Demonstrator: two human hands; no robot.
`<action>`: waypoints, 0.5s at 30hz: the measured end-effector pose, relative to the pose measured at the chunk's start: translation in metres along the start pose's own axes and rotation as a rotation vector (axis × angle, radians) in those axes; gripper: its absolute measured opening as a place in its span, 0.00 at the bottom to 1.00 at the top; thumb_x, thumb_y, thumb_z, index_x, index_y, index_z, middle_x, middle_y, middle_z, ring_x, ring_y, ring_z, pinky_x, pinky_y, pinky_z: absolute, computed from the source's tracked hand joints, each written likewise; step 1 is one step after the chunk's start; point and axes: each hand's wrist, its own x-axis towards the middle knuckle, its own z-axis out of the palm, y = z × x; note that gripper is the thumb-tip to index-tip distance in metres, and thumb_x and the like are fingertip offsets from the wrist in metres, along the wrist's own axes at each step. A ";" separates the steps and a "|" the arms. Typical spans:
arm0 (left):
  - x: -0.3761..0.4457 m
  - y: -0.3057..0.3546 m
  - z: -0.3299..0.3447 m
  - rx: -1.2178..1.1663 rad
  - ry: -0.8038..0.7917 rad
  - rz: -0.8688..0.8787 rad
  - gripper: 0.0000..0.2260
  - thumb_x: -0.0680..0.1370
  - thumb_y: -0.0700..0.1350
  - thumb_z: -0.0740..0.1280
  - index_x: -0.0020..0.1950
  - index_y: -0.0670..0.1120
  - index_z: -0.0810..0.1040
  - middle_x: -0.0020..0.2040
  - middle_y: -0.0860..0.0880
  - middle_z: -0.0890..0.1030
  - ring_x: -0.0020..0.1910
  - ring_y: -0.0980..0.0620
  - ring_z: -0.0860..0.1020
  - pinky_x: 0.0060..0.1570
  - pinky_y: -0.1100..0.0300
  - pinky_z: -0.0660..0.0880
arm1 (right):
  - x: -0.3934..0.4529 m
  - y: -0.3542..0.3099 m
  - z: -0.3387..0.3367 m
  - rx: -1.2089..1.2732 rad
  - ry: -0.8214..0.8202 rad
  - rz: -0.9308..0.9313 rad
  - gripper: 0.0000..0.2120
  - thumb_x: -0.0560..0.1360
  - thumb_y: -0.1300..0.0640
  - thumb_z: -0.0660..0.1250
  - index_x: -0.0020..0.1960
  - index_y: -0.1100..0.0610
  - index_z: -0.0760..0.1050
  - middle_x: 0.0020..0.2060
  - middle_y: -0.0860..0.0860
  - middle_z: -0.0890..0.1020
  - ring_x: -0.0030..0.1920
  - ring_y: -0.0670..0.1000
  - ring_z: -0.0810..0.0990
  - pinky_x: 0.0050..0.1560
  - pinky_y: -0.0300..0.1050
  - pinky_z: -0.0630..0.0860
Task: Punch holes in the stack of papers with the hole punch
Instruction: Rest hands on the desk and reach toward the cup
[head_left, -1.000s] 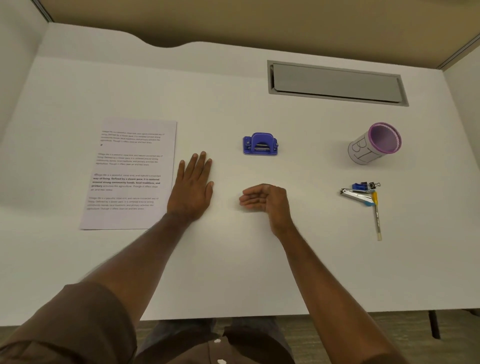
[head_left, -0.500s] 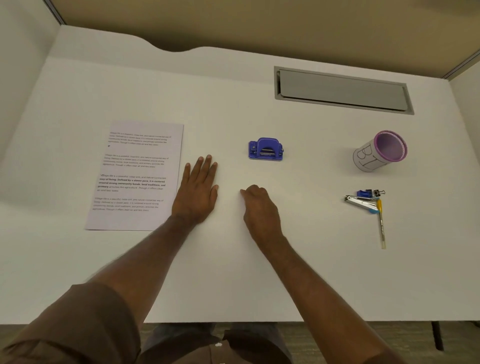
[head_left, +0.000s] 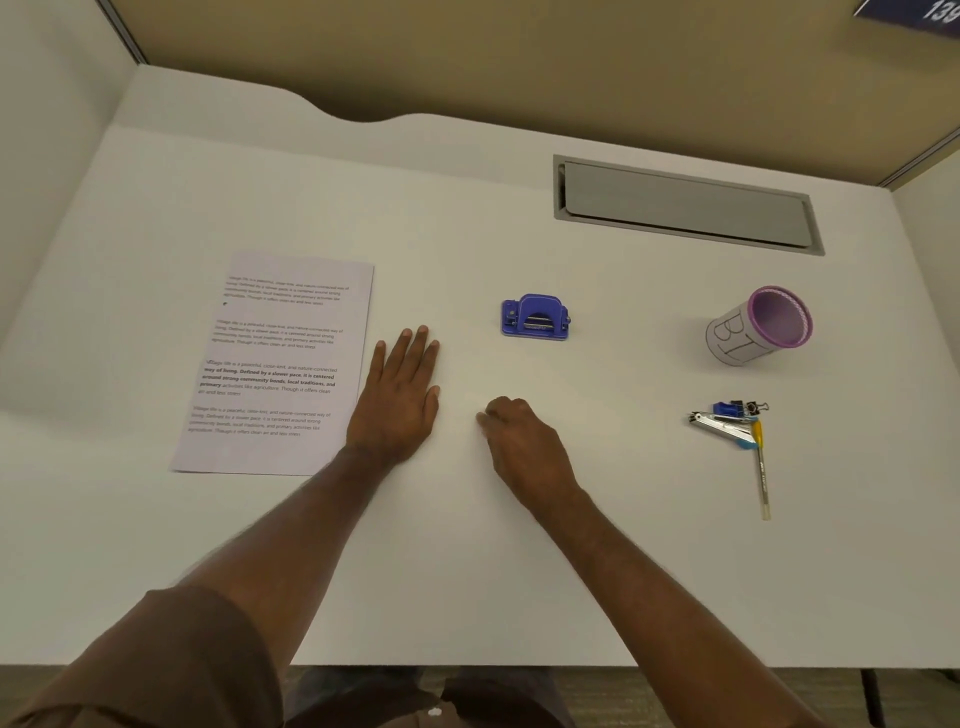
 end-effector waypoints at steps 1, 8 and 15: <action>0.000 0.000 0.000 0.003 -0.001 0.000 0.28 0.82 0.50 0.45 0.81 0.41 0.54 0.83 0.42 0.52 0.82 0.43 0.50 0.79 0.40 0.51 | -0.001 0.000 0.000 -0.001 -0.003 -0.006 0.07 0.76 0.67 0.65 0.52 0.63 0.79 0.51 0.56 0.80 0.51 0.57 0.78 0.37 0.55 0.80; 0.001 0.000 0.001 0.010 -0.004 -0.004 0.29 0.81 0.51 0.43 0.82 0.42 0.53 0.83 0.43 0.51 0.82 0.44 0.49 0.80 0.41 0.49 | -0.001 -0.008 -0.001 0.019 0.024 0.008 0.11 0.69 0.72 0.67 0.50 0.64 0.78 0.45 0.58 0.80 0.45 0.59 0.79 0.34 0.56 0.79; 0.002 0.001 0.000 0.011 -0.001 -0.006 0.29 0.81 0.51 0.43 0.82 0.42 0.53 0.83 0.43 0.50 0.82 0.44 0.49 0.80 0.41 0.49 | 0.001 -0.021 -0.001 -0.017 0.066 0.028 0.26 0.65 0.74 0.69 0.60 0.58 0.73 0.43 0.56 0.78 0.41 0.57 0.78 0.28 0.51 0.78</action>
